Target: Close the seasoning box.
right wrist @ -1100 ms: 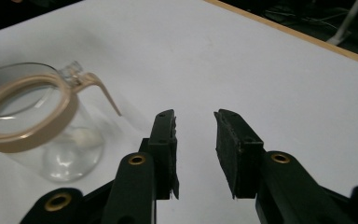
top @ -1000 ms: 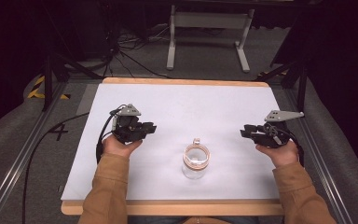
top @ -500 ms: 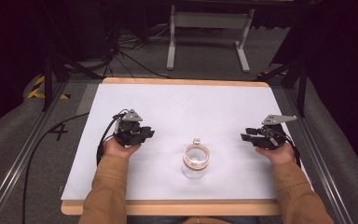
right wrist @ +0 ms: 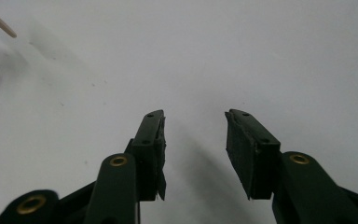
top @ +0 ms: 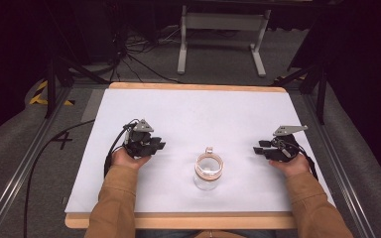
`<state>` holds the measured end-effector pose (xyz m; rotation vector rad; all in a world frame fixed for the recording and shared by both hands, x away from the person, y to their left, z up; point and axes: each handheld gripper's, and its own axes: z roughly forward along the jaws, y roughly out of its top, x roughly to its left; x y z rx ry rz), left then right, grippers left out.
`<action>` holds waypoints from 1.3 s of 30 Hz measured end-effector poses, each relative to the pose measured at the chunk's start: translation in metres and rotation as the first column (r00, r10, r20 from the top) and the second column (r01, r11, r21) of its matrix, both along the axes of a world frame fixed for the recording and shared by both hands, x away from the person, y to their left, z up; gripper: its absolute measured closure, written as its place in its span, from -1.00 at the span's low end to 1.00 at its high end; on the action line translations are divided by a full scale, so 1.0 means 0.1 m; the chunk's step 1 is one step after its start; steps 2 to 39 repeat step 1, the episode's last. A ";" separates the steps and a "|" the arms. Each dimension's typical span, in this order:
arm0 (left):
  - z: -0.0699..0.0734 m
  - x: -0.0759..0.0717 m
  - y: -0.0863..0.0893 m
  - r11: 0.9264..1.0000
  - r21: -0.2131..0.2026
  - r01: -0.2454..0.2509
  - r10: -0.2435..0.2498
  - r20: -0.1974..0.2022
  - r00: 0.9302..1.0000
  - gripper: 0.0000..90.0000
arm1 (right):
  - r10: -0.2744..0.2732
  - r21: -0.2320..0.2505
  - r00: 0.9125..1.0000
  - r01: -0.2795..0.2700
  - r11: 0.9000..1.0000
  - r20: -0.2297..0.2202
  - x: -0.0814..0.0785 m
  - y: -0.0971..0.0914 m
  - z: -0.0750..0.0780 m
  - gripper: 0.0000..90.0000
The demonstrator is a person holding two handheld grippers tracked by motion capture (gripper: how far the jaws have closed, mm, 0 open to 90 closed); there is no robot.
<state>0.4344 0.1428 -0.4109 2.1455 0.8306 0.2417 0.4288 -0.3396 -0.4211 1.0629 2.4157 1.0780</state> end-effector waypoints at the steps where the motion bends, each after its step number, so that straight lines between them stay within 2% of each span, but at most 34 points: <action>1: 0.00 0.01 0.01 1.000 -0.010 -0.024 0.024 -0.002 1.000 0.25 | 0.000 0.000 1.000 0.000 1.000 0.000 0.00 0.00 0.00 0.22; 39: 0.00 0.01 0.01 1.000 -0.010 -0.024 0.024 -0.002 1.000 0.25 | 0.000 0.000 1.000 0.000 1.000 0.000 0.00 0.00 0.00 0.22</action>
